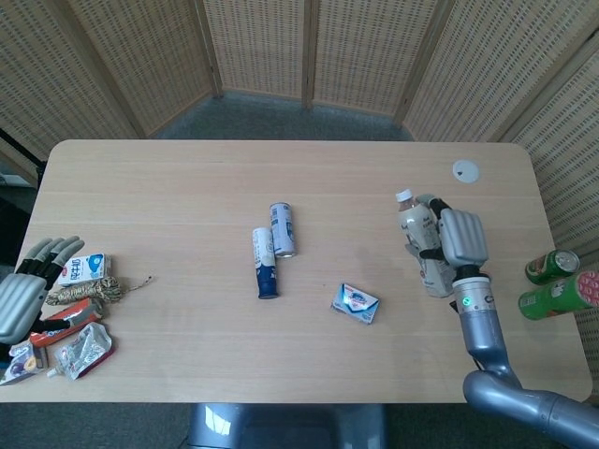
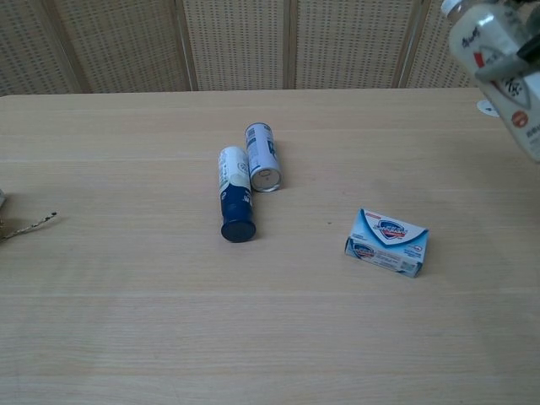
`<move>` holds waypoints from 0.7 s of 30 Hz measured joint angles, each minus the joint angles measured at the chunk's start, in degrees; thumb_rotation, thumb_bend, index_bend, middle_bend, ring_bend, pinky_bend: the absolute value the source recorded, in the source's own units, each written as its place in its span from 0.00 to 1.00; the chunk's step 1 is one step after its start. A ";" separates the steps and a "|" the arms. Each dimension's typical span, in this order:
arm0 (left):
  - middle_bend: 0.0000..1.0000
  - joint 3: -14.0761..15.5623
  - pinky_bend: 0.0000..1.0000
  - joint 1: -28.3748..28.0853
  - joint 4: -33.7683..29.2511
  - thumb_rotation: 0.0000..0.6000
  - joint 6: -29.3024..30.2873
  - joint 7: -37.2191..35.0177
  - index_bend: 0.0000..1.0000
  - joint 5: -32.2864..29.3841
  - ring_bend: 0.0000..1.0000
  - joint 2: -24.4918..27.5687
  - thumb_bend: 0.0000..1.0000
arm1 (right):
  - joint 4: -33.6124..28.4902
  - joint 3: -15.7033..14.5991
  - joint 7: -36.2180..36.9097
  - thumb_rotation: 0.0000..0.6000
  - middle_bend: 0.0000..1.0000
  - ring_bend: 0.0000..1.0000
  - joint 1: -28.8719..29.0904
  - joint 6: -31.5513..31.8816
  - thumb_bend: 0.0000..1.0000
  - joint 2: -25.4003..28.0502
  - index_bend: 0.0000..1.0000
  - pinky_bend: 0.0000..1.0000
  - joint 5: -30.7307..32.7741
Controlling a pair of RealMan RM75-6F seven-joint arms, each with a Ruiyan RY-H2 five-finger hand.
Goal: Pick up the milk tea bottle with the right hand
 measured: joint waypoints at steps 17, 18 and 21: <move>0.00 -0.04 0.00 0.62 -0.27 0.68 0.43 0.68 0.00 -0.38 0.00 -0.03 0.29 | -8.64 4.59 1.15 1.00 0.68 0.84 2.48 2.80 0.28 8.33 0.46 1.00 1.79; 0.00 -0.06 0.00 0.57 -0.28 0.68 0.35 0.75 0.00 -0.39 0.00 -0.07 0.29 | -8.70 4.54 1.23 1.00 0.68 0.84 2.52 2.94 0.28 8.43 0.46 1.00 1.82; 0.00 -0.15 0.00 0.38 -0.30 0.68 0.06 0.87 0.00 -0.43 0.00 -0.20 0.29 | -8.96 4.30 1.45 1.00 0.67 0.84 2.65 3.26 0.28 8.86 0.47 1.00 1.97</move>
